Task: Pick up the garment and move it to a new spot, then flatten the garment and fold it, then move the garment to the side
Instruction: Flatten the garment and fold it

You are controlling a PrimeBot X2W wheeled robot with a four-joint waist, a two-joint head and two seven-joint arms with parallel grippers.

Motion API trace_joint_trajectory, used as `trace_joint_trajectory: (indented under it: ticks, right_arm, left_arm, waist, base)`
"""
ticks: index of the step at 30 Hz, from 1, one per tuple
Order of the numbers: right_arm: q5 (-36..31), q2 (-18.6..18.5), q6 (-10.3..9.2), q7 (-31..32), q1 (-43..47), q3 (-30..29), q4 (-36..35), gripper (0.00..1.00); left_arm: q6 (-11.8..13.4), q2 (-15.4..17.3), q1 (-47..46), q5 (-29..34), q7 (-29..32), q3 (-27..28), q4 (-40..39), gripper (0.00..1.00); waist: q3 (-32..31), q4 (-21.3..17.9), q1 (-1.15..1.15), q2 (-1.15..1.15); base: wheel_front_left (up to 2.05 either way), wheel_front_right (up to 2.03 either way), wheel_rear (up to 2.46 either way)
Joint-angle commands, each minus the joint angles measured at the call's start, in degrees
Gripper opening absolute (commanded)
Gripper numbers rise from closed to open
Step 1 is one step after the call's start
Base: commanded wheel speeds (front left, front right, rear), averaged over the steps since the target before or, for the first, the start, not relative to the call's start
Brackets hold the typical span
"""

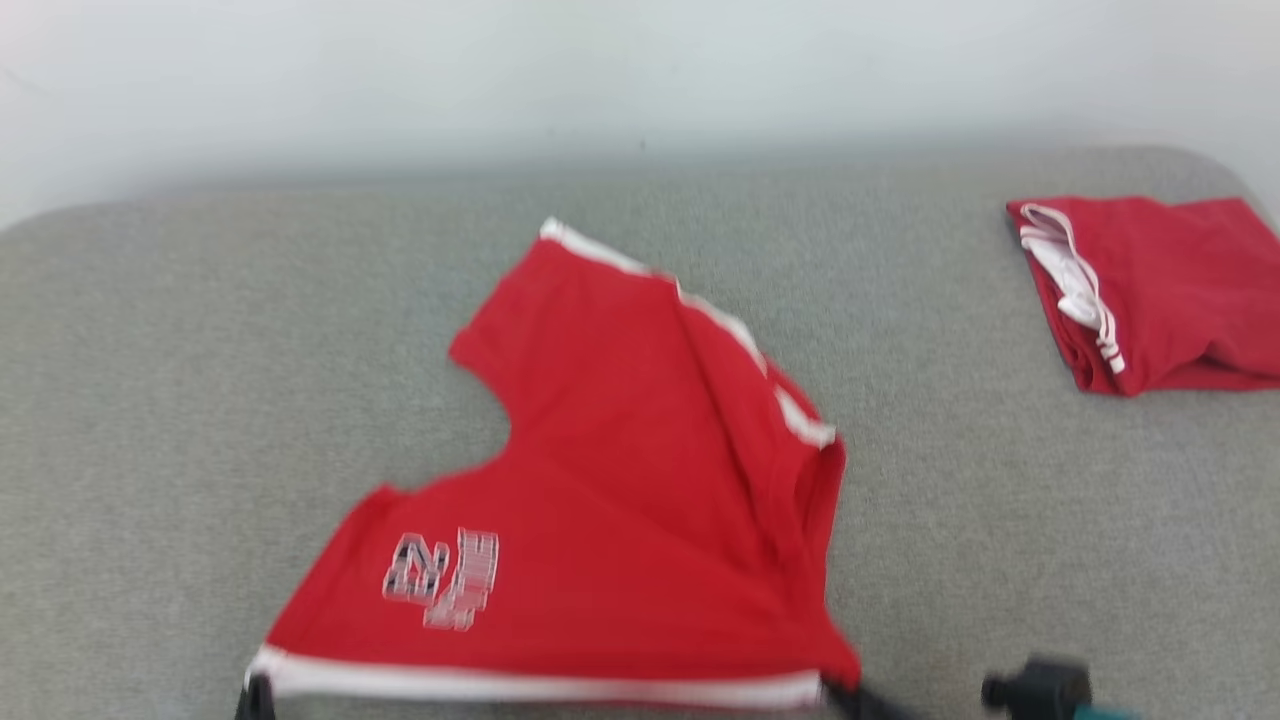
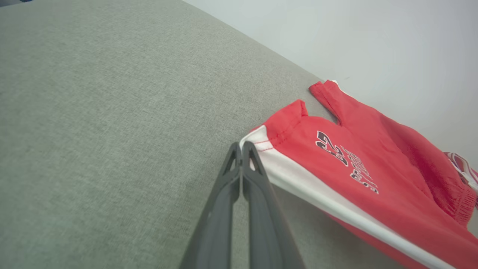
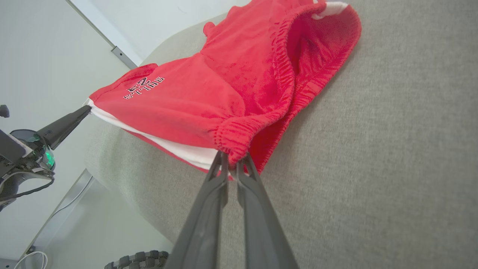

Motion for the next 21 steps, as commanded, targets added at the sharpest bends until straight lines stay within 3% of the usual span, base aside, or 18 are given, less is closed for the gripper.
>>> trace_joint_trajectory:
  ticks: [1, 7, 12, 18, 21]
  right_arm:
    - [-1.0, 1.2, -0.15, 1.2, 3.9, -1.0, -1.4, 0.0]
    - [-3.9, 5.2, -0.15, 5.1, 11.3, -5.1, -5.8, 0.0]
    - [-5.3, 7.3, -0.15, 6.8, 11.4, -7.3, -8.9, 0.0]
    - [-4.4, 9.9, -0.15, 8.2, 7.4, -10.0, -11.7, 0.0]
    - [-3.4, 11.9, -0.15, 7.8, 3.1, -11.8, -11.1, 0.0]
  left_arm:
    - [0.3, 0.0, 2.7, -0.3, -0.4, 0.9, -0.1, 0.0]
    - [-0.3, -0.1, 5.0, 1.4, -0.4, 0.9, -0.4, 0.0]
    - [-0.7, 1.4, 1.9, 3.0, -0.2, 0.9, -2.1, 0.0]
    - [-1.7, 6.1, -7.3, 5.3, 4.1, 0.0, -4.4, 0.0]
    - [-3.0, 9.4, -16.2, 6.7, 9.7, -1.8, -3.7, 0.0]
  waist:
    - [-2.8, 1.0, 0.01, 0.01]
    - [-2.6, 0.9, 0.01, 0.01]
    - [-1.6, -0.5, 0.01, 0.01]
    - [0.9, -3.8, 0.01, 0.01]
    - [3.9, -6.5, 0.01, 0.01]
  base:
    - [0.0, 0.0, 0.0]
    - [0.0, 0.0, 0.0]
    - [0.0, 0.0, 0.0]
    - [0.0, 0.0, 0.0]
    - [0.0, 0.0, 0.0]
